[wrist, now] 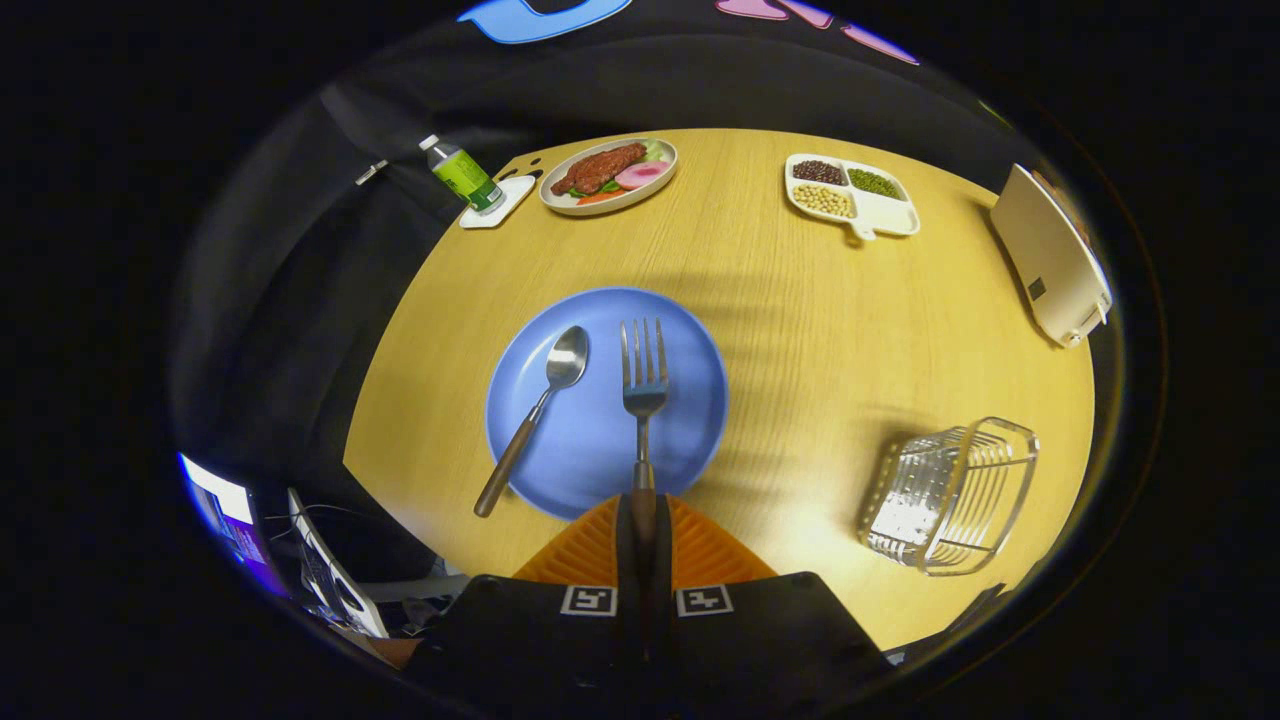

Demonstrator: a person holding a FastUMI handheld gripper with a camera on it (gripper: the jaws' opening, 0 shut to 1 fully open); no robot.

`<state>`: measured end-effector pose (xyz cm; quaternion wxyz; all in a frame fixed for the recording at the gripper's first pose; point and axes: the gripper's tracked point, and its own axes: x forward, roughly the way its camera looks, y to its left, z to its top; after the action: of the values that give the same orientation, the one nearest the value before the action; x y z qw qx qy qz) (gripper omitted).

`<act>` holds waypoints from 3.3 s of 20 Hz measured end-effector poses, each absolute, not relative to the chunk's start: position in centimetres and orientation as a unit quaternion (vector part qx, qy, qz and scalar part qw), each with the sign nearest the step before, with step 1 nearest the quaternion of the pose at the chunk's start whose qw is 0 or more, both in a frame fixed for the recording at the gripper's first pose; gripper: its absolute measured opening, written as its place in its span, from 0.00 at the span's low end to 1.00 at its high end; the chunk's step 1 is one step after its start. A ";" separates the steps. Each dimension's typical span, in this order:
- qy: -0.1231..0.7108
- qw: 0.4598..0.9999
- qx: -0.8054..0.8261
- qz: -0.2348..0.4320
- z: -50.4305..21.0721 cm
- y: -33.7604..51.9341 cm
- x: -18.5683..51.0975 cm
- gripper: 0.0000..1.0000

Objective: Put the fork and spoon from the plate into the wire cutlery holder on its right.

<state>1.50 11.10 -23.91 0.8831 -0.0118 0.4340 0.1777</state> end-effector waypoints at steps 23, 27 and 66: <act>0.642 0.748 -0.118 0.116 -21.6 -9.1 -2.9 0.07; 0.666 0.725 -0.118 0.126 -22.4 -8.9 -1.7 0.07; 0.390 0.904 0.035 0.171 -22.0 18.6 2.6 0.99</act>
<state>2.60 18.60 -21.96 0.9041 0.0348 0.3899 0.1712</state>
